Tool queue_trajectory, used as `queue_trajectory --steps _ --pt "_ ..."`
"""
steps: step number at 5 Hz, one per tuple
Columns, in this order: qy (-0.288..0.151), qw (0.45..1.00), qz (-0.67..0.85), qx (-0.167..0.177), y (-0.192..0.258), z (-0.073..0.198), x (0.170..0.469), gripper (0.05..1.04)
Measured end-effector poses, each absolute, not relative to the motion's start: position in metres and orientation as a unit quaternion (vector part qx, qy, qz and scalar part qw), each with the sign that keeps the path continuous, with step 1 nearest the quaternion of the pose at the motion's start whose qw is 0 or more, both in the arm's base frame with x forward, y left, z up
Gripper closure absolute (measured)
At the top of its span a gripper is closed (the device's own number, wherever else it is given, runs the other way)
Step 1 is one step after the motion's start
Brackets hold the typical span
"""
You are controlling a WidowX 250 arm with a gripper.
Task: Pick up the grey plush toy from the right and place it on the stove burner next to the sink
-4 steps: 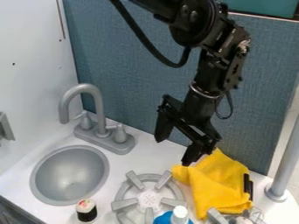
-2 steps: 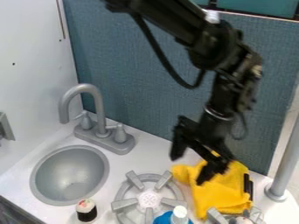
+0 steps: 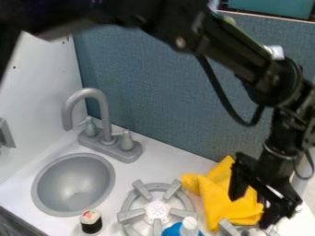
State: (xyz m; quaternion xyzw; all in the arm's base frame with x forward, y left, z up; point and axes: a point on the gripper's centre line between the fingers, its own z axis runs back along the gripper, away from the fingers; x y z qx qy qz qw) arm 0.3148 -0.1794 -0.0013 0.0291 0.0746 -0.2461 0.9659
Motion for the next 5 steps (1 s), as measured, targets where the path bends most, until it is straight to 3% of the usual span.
queue_trajectory --steps 1,4,5 --pt "0.101 0.960 -0.258 0.038 -0.192 -0.019 0.313 0.075" --pt "0.117 0.966 -0.216 0.077 -0.190 -0.051 0.321 0.075" --pt "0.097 0.972 -0.208 0.058 -0.193 -0.060 0.322 0.075"
